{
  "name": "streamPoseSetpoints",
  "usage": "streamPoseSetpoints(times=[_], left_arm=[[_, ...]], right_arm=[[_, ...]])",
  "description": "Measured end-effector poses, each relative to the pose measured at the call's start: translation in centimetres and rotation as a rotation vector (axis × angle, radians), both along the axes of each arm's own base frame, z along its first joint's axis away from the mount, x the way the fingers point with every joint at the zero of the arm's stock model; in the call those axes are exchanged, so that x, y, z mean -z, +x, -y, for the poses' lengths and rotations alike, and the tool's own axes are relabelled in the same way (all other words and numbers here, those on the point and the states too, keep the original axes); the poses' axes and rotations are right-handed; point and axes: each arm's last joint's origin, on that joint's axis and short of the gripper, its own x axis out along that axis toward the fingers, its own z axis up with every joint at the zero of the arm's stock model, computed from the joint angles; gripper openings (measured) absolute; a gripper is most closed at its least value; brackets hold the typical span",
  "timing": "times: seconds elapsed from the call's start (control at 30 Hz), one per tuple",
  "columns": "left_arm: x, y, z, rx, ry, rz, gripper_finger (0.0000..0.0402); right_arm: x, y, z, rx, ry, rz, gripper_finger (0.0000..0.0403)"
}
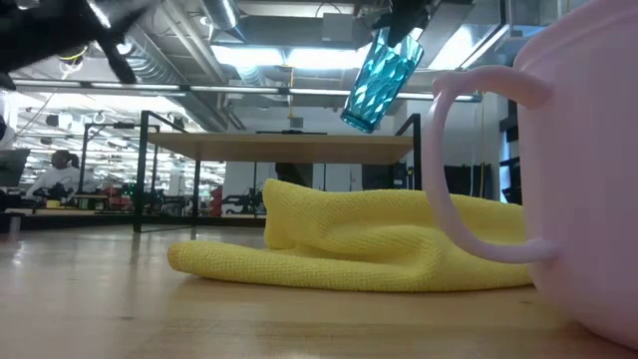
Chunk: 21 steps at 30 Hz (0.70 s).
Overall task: Stack small to large cups/mugs on shelf
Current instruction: Put the blue cup on the shelf
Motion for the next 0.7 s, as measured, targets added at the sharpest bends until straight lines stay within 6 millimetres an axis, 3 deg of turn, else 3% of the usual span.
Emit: streamPoseSetpoints(times=[0.13, 0.3, 0.5, 0.6, 0.7], left_arm=[[-3.4, -1.6, 0.3, -0.011, 0.052, 0.141, 0.0064], [-9.9, -1.3, 0.3, -0.119, 0.175, -0.271, 0.0057], [-18.6, 3.2, -0.5, -0.199, 0.536, -0.661, 0.0032], [-19.7, 6.0, -2.2, -0.244, 0.623, -1.053, 0.0020], [-19.7, 9.7, -5.1, -0.195, 0.660, -1.275, 0.0009]], right_arm=[[0.0, 0.0, 0.0, 0.000, 0.000, 0.000, 0.0019], [0.0, 0.0, 0.0, 0.004, 0.001, 0.001, 0.0019], [0.0, 0.0, 0.0, 0.006, 0.002, 0.001, 0.0019], [0.0, 0.0, 0.0, 0.005, 0.001, 0.001, 0.0019], [0.0, 0.0, 0.0, 0.004, 0.001, 0.001, 0.0019]])
